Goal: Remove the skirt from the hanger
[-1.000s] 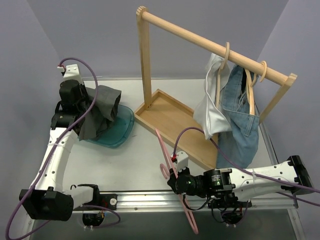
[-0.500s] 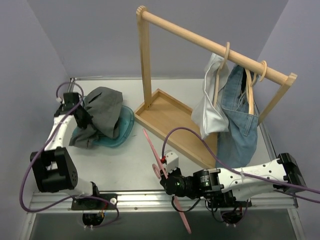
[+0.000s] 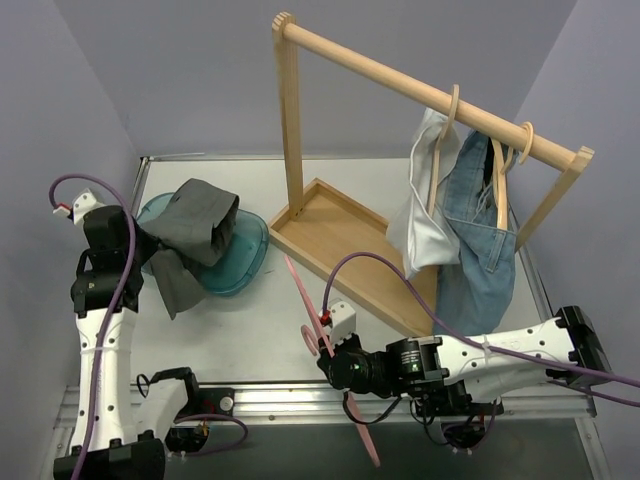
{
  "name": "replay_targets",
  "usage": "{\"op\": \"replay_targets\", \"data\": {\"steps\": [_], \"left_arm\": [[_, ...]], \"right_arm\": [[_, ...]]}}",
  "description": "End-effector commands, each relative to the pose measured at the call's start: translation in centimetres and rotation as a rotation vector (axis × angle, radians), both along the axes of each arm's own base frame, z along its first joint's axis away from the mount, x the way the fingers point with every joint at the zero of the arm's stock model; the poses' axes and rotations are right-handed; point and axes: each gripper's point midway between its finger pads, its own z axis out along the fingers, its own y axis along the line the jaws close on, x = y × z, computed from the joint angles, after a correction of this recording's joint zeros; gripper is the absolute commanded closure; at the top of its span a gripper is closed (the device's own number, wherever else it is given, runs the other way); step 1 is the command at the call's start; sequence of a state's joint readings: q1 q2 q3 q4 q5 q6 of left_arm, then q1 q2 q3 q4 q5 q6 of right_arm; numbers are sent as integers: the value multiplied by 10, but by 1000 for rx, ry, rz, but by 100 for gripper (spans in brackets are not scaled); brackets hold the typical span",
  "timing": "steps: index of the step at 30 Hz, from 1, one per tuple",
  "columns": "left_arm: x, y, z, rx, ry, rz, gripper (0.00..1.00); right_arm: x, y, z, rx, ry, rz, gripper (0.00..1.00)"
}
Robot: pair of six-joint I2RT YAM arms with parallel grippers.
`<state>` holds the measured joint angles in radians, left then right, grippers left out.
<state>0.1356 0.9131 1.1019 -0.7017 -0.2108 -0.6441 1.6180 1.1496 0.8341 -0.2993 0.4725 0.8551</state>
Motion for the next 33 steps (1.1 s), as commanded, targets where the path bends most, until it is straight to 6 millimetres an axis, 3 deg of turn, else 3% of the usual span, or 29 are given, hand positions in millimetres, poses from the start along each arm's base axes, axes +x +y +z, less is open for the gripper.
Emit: {"op": "replay_targets", "data": {"steps": [1, 3, 5, 9, 10, 13, 14, 17, 19, 22, 25, 26, 28, 29, 30, 33], "left_arm": [[-16, 18, -26, 86, 165, 60, 98], [-21, 20, -26, 94, 183, 73, 98], [-27, 27, -14, 111, 163, 119, 98], [-39, 28, 24, 179, 84, 132, 98], [-45, 37, 46, 224, 56, 191, 98], [-56, 42, 70, 335, 61, 237, 98], [-63, 46, 87, 376, 32, 273, 98], [-59, 40, 96, 428, -3, 199, 98], [-42, 29, 96, 421, -49, 131, 98], [-2, 1, 72, 408, -30, -58, 98], [44, -22, 43, 378, 28, -199, 98], [68, -27, 32, 385, 44, -239, 98], [94, -45, 29, 368, 34, -347, 98], [112, -49, 8, 359, 100, -380, 98], [126, -53, 16, 344, 85, -396, 98], [157, -67, -22, 230, 135, -479, 98]], "right_arm": [[4, -4, 15, 48, -14, -34, 100], [4, -5, 17, 52, -13, -35, 100], [5, -5, 18, 48, -16, -40, 100], [4, -2, 17, 38, -17, -31, 100], [4, -2, 16, 32, -16, -33, 100], [1, -2, 13, 22, -9, -33, 100], [1, -2, 13, 23, -11, -34, 100], [1, 2, 16, 42, -17, -28, 100], [2, 6, 20, 53, -23, -25, 100], [1, 10, 19, 34, -23, -17, 100], [0, 10, 16, 16, -19, -21, 100], [-1, 9, 15, 16, -13, -27, 100], [-2, 8, 14, 26, -5, -32, 100], [-4, 7, 12, 36, 2, -33, 100], [-5, 7, 11, 44, 5, -35, 100], [-6, 5, 11, 63, 14, -40, 100]]}}
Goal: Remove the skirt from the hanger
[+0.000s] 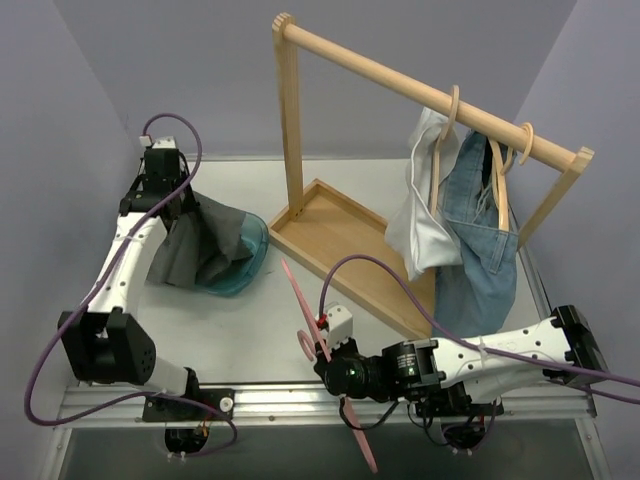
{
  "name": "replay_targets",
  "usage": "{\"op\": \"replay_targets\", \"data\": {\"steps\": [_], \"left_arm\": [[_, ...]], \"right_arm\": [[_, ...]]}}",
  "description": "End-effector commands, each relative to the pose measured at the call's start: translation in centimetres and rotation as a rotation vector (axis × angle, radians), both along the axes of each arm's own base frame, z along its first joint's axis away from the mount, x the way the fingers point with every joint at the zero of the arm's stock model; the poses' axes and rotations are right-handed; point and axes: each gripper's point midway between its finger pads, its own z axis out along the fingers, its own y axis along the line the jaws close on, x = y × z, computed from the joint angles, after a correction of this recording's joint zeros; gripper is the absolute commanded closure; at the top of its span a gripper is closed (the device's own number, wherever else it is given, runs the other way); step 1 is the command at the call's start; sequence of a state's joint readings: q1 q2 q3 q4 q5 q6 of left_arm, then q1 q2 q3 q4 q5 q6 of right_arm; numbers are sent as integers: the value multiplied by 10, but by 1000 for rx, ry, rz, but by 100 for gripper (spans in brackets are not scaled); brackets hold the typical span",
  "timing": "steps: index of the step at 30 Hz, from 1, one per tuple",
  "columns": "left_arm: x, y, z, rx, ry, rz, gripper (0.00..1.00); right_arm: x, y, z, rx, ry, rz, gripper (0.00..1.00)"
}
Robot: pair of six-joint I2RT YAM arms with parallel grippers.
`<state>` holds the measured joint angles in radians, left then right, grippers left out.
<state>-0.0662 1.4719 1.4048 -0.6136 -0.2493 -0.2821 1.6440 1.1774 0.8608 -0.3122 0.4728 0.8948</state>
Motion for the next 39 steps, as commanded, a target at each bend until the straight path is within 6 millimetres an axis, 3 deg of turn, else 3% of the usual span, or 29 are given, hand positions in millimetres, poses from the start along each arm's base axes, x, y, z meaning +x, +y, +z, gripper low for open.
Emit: {"op": "replay_targets", "data": {"steps": [1, 4, 5, 8, 9, 10, 13, 15, 16, 19, 20, 23, 24, 25, 28, 30, 31, 33, 37, 39], "left_arm": [[34, -28, 6, -161, -62, -142, 98], [36, -43, -23, -290, -36, -145, 98], [30, -47, -45, -338, -6, -131, 98], [16, -55, -76, -419, 70, -123, 98], [14, -58, -80, -438, 86, -126, 98], [13, -48, -90, -459, 115, -97, 98], [8, -53, -86, -529, 164, -130, 96], [6, -57, -68, -537, 141, -157, 87], [2, -57, -49, -533, 92, -164, 64], [-8, -58, -21, -541, 30, -157, 43], [-17, -60, -2, -548, -7, -161, 28], [-38, -61, 35, -517, -88, -150, 5], [-43, -60, 46, -506, -113, -148, 5], [-53, -60, 69, -491, -168, -153, 5], [-81, -88, 103, -459, -205, -252, 10], [-101, -118, 129, -435, -214, -352, 16], [-108, -128, 135, -434, -207, -390, 18], [-125, -154, 146, -462, -180, -493, 19], [-146, -185, 146, -568, -83, -644, 22], [-160, -195, 152, -636, -48, -697, 23]], "right_arm": [[3, -2, 10, 58, -10, -41, 100], [6, -3, 15, 52, -26, -51, 100], [7, -5, 16, 44, -35, -53, 100], [9, -4, 23, 42, -46, -50, 100], [8, -4, 25, 42, -48, -46, 100], [8, -4, 27, 43, -50, -43, 100], [9, -4, 27, 35, -56, -37, 100], [10, -4, 27, 30, -63, -43, 100], [11, -4, 24, 20, -66, -44, 100], [13, -2, 24, 13, -74, -45, 100], [14, -2, 23, 8, -78, -48, 100], [16, 2, 24, -1, -92, -49, 100], [17, 4, 26, -3, -101, -48, 100], [19, 4, 26, -12, -107, -52, 100], [32, 0, 23, -85, -153, -97, 100], [52, -18, 17, -194, -218, -176, 100], [59, -22, 20, -201, -229, -228, 100], [77, -51, 17, -319, -304, -319, 100], [95, -101, 23, -481, -427, -462, 100], [98, -109, 26, -491, -463, -506, 100]]}}
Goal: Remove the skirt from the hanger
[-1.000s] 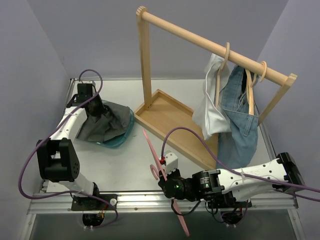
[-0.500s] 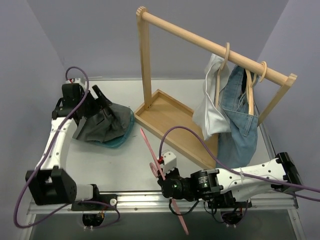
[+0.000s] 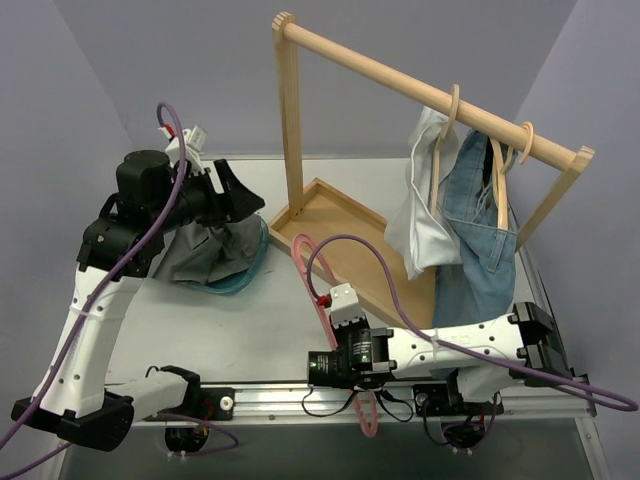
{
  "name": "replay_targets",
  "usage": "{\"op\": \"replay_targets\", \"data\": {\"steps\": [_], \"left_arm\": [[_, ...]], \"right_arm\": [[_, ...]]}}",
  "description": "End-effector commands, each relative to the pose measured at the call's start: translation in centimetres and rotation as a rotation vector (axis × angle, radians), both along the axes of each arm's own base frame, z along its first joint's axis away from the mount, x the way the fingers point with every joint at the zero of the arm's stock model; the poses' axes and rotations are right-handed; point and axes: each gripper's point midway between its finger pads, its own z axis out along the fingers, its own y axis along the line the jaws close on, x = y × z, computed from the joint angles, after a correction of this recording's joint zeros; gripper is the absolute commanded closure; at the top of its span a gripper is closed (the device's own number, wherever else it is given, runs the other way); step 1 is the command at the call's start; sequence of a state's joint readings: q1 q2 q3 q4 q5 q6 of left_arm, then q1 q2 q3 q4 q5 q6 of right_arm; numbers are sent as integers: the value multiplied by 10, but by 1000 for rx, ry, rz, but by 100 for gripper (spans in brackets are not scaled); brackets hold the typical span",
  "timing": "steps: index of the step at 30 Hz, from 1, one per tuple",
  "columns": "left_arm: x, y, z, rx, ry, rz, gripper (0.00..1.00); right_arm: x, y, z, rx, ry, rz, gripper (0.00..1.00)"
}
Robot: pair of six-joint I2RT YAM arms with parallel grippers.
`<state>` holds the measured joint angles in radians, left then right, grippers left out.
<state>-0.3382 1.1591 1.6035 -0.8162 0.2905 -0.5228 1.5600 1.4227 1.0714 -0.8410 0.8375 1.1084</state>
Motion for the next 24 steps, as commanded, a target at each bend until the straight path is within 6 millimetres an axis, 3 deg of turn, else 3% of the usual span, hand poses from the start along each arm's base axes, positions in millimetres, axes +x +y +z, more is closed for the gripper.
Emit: {"op": "replay_targets", "data": {"steps": [1, 4, 7, 15, 24], "left_arm": [[-32, -21, -12, -56, 169, -150, 23], [-50, -29, -9, -47, 199, -196, 24], [-61, -45, -19, -89, 263, -266, 25], [-72, -64, -36, -117, 322, -334, 26], [-72, -51, -65, -12, 341, -267, 25]], "right_arm": [[22, -47, 27, -161, -198, -104, 100], [24, -47, 24, -200, -220, -97, 100], [24, -39, 21, -249, -230, -76, 100], [27, -26, 2, -374, -236, -61, 100], [26, -16, 1, -354, -236, -63, 100]]}}
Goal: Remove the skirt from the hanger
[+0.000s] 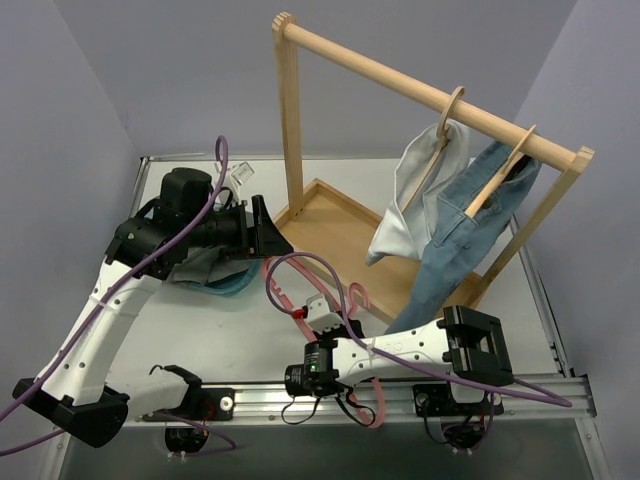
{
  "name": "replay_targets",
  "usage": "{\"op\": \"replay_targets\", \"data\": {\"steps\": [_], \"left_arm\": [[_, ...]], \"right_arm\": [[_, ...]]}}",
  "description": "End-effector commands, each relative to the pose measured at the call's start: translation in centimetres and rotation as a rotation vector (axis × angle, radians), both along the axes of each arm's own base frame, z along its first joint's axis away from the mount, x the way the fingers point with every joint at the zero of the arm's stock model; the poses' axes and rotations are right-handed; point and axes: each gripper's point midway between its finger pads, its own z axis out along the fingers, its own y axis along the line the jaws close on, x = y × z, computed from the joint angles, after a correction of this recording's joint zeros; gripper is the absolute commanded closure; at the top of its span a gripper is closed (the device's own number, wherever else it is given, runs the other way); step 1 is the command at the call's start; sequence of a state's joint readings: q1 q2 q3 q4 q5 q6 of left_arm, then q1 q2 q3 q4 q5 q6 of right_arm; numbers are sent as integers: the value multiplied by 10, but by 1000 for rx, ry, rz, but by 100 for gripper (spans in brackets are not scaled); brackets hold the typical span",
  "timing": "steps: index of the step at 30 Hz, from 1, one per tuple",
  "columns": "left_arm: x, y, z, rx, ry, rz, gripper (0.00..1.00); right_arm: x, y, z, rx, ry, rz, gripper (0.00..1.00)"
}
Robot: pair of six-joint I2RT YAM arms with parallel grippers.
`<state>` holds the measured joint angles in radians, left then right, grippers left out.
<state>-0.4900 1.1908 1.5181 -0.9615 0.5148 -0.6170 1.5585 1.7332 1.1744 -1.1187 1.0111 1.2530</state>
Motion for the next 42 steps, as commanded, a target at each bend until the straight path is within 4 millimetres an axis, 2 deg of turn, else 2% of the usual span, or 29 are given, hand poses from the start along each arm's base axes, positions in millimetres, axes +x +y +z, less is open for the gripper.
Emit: {"op": "replay_targets", "data": {"steps": [1, 11, 19, 24, 28, 31, 34, 35, 37, 41, 42], "left_arm": [[1, 10, -10, 48, -20, 41, 25], [12, 12, 22, -18, -118, 123, 25], [12, 14, 7, 32, -104, 98, 25], [9, 14, -13, 71, -56, 72, 25], [6, 12, -24, 82, -22, 42, 29], [4, 9, -32, 85, 3, 23, 38], [3, 6, -35, 77, 15, 4, 51], [0, 4, -33, 63, 20, -14, 59], [-1, 1, -32, 49, 23, -37, 67], [-5, -6, -27, 16, 19, -85, 97], [-4, -4, -27, 25, 9, -74, 98]], "right_arm": [[4, 1, 18, 14, -55, 10, 100], [-1, -6, 13, 24, -39, 3, 100], [-2, 1, 15, 36, -43, 10, 100], [-1, 5, 21, 54, -48, 16, 100], [0, 7, 30, 81, -56, 23, 100], [0, 8, 36, 97, -62, 28, 100], [2, 9, 41, 103, -68, 32, 100], [3, 10, 42, 106, -73, 31, 100], [5, 9, 43, 102, -74, 30, 100], [6, 12, 44, 89, -77, 32, 100], [6, 13, 42, 79, -74, 34, 100]]}}
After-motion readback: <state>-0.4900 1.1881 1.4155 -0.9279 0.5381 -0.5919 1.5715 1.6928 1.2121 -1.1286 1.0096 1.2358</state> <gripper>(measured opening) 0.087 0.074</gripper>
